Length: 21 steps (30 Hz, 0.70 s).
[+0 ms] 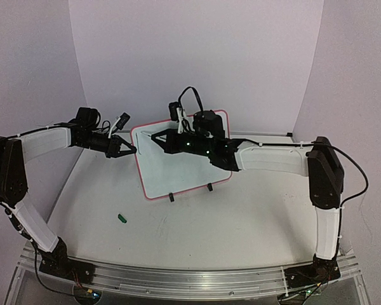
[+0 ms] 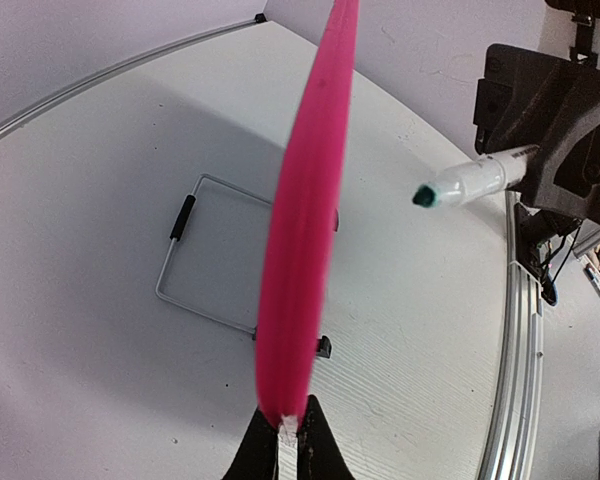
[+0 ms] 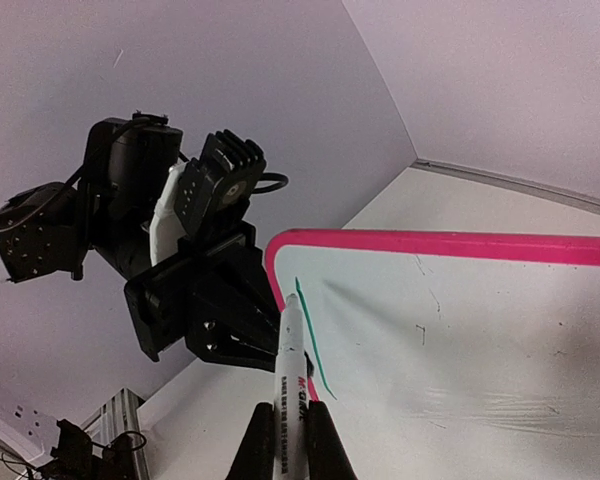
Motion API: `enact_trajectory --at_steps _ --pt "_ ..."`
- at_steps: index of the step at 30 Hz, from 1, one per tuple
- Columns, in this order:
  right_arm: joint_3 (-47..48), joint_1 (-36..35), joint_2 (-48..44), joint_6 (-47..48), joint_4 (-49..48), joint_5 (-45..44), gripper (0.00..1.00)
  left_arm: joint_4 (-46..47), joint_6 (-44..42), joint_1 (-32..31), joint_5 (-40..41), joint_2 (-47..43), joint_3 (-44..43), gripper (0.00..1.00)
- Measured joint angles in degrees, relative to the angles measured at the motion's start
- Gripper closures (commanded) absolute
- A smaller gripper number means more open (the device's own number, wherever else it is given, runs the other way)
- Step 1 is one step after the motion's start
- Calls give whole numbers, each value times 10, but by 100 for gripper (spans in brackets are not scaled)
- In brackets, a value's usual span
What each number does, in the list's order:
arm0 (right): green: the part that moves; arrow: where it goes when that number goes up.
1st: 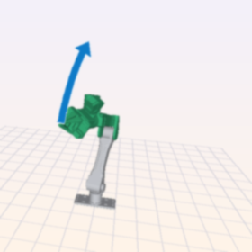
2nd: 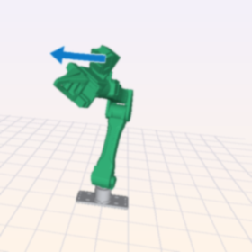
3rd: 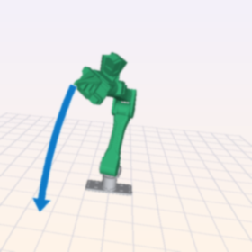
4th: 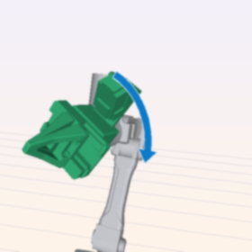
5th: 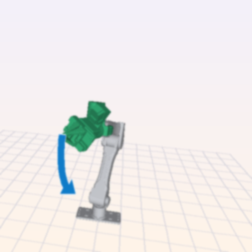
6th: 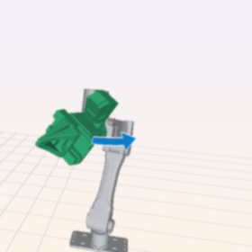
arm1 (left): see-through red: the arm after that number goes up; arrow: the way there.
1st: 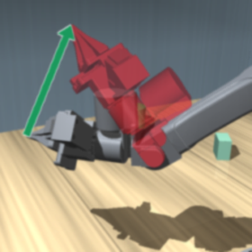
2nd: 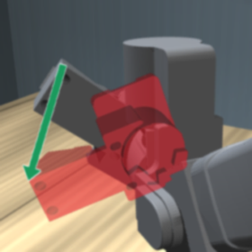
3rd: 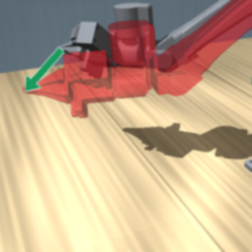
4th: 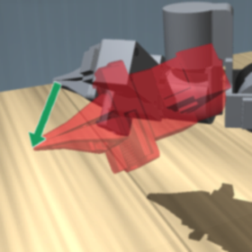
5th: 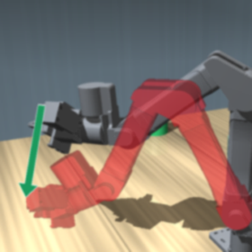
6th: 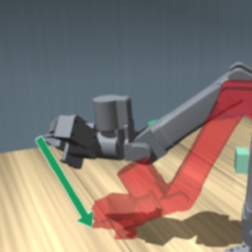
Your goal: Write a sentence on the whiteboard
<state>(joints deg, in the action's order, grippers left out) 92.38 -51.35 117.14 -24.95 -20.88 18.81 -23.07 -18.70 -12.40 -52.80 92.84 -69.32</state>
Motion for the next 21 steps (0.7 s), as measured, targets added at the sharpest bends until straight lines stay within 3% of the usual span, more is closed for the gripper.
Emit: enact_trajectory --at_steps 21 --pt "29 -1 35 -6 31 -7 100 -1 0 0 1 0 -1 100"
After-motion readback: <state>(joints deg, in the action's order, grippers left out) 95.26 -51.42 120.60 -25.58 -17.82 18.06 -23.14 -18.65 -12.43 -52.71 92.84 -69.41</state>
